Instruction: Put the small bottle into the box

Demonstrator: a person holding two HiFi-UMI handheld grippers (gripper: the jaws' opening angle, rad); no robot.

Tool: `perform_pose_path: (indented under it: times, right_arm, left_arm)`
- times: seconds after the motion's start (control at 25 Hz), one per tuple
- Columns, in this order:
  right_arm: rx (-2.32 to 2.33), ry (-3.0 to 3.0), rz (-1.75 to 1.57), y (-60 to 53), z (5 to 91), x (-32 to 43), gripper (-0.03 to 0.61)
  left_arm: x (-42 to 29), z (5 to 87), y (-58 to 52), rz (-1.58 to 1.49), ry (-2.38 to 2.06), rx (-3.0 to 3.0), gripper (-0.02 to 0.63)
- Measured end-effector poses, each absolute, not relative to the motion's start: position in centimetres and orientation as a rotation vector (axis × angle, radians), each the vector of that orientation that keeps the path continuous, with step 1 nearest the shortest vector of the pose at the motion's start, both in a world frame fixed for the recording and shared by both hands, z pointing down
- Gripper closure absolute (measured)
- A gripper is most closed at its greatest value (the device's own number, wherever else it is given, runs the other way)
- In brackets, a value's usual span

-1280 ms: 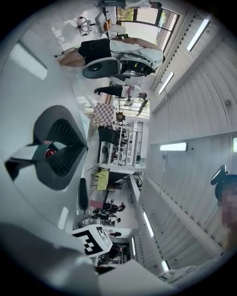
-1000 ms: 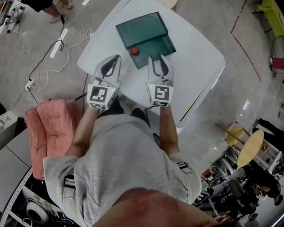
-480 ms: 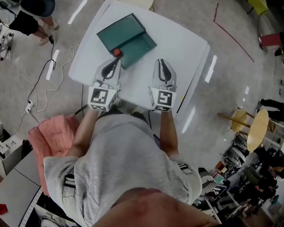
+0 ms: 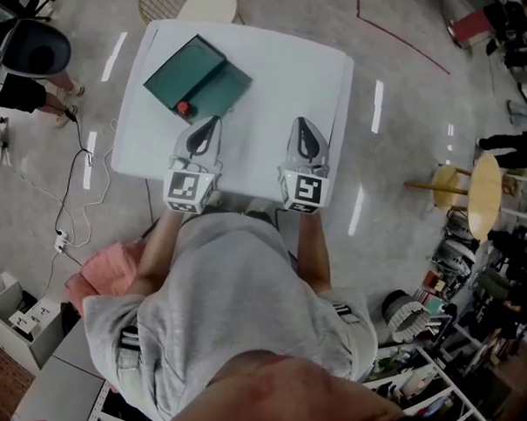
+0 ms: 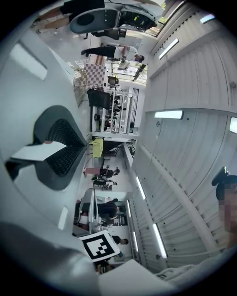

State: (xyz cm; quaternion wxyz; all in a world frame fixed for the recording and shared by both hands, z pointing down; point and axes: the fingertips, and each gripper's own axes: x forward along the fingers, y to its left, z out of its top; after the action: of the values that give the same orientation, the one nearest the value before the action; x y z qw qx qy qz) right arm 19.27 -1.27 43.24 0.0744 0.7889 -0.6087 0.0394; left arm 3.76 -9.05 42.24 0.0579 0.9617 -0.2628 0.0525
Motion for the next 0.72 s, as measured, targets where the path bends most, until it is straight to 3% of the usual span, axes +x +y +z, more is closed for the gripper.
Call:
perform_pose_path:
  times: [0.72]
  right_arm:
    - [2.408, -1.714, 0.19, 5.8, 45.3, 20.8, 0.575]
  left_arm:
    - [5.4, 44.2, -6.1, 0.243, -0.69, 2.936, 0.603]
